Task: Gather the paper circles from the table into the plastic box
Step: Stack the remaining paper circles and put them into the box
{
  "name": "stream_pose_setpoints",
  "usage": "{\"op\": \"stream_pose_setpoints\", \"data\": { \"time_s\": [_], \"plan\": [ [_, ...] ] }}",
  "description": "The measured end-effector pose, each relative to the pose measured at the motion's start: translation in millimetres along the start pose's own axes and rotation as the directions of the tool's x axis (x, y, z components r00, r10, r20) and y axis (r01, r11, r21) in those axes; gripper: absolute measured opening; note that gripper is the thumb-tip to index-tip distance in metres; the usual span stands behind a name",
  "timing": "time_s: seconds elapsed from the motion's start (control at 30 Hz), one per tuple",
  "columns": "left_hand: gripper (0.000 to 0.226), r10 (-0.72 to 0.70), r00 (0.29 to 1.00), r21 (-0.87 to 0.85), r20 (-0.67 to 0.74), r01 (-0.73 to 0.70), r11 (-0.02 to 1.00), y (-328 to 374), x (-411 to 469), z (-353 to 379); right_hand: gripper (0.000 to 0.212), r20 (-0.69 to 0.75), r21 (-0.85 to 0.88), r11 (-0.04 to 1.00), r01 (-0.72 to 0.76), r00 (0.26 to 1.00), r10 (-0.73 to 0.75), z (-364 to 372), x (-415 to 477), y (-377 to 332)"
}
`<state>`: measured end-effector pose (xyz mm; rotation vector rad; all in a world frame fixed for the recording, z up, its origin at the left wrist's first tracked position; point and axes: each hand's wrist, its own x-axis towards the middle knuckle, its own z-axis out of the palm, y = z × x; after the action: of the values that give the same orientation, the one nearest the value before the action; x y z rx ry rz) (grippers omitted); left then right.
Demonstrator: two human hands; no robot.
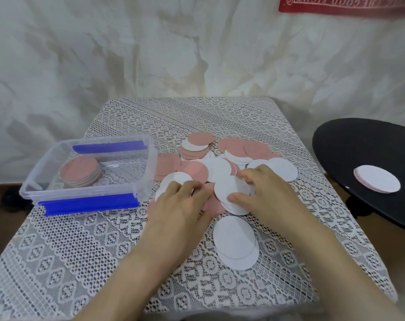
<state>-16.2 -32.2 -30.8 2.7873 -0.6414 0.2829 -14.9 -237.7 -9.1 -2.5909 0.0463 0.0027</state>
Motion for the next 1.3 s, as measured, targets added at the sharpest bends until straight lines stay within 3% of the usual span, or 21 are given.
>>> {"op": "stream_pose_setpoints", "data": {
  "time_s": [0.17, 0.33, 0.47, 0.6, 0.7, 0.77, 0.83, 0.93, 1.03, 1.13, 1.3],
  "plan": [
    [0.036, 0.015, 1.000, -0.049, -0.024, -0.017, 0.999, -3, -1, 0, 0.042, 0.010, 0.058, 0.998, -0.038, 0.999, 0.038, -3, 1, -1],
    [0.039, 0.008, 0.999, -0.140, -0.035, -0.013, 0.990, -2, -9, -8, 0.017, -0.040, 0.348, 0.936, -0.046, 0.997, 0.064, -3, -3, 4],
    [0.037, -0.011, 0.998, -0.235, -0.068, -0.005, 0.972, 0, -18, -15, 0.015, -0.025, 0.533, 0.846, 0.002, 1.000, 0.013, -2, -18, 2],
    [0.036, -0.032, 0.998, -0.420, -0.052, 0.007, 0.908, 4, -27, -21, 0.009, 0.043, 0.651, 0.759, 0.012, 0.998, -0.053, 4, -35, -9],
    [0.019, -0.086, 0.996, -0.572, -0.014, 0.063, 0.818, 2, -32, -20, 0.007, 0.086, 0.675, 0.737, 0.007, 0.992, -0.089, 8, -43, -18],
    [0.004, -0.114, 0.993, -0.641, 0.036, 0.110, 0.760, -1, -33, -19, 0.012, 0.107, 0.657, 0.754, 0.004, 0.989, -0.099, 10, -46, -22],
    [0.011, -0.135, 0.990, -0.638, 0.048, 0.134, 0.758, -6, -34, -18, 0.016, 0.083, 0.554, 0.831, 0.041, 0.991, -0.105, 11, -48, -21],
    [0.022, -0.189, 0.979, -0.654, 0.079, 0.194, 0.731, -13, -33, -20, 0.007, 0.063, 0.228, 0.969, 0.094, 0.992, -0.111, 2, -52, -19],
    [0.021, -0.245, 0.962, -0.673, 0.116, 0.258, 0.693, -17, -31, -21, 0.032, 0.214, -0.037, 0.994, 0.102, 0.973, -0.092, -10, -55, -19],
    [0.014, -0.251, 0.959, -0.694, 0.131, 0.270, 0.667, -17, -30, -22, 0.043, 0.300, -0.088, 0.990, 0.115, 0.950, -0.083, -11, -55, -21],
    [0.009, -0.230, 0.963, -0.681, 0.138, 0.261, 0.684, -16, -27, -25, 0.045, 0.299, -0.058, 0.994, 0.092, 0.952, -0.070, -8, -51, -22]
  ]
}}
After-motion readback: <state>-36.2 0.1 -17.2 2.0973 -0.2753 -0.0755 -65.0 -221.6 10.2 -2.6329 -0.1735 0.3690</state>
